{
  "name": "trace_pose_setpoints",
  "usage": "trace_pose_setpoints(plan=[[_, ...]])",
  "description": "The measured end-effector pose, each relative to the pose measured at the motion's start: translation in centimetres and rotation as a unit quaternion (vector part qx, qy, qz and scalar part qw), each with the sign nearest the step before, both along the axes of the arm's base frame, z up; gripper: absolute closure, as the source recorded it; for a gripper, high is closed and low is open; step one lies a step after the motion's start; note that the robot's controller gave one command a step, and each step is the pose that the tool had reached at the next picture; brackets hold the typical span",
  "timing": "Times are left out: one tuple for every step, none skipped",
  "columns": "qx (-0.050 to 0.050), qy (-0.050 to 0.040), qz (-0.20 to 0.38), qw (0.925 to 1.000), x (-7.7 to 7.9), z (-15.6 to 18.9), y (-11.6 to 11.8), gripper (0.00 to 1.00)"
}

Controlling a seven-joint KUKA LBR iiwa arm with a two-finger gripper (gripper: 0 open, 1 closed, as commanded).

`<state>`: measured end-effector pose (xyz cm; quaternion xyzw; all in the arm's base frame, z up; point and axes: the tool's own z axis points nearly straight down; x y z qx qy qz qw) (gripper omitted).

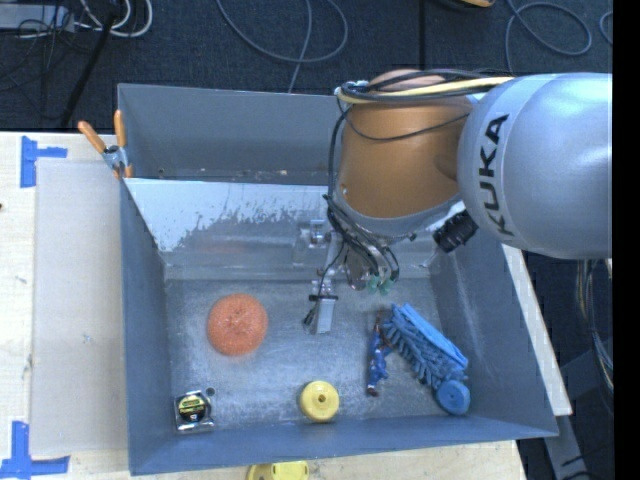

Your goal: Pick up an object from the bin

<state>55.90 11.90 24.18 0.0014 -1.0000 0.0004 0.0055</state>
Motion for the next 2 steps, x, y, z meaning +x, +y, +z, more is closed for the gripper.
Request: trace_pose_setpoints(plan=[[0.001, -0.0044, -0.002, 1.0000, 0.2, 0.5, -0.1, 0.00], [0.001, -0.0071, -0.008, 0.9999, 0.0, -5.0, 2.6, 0.00]])
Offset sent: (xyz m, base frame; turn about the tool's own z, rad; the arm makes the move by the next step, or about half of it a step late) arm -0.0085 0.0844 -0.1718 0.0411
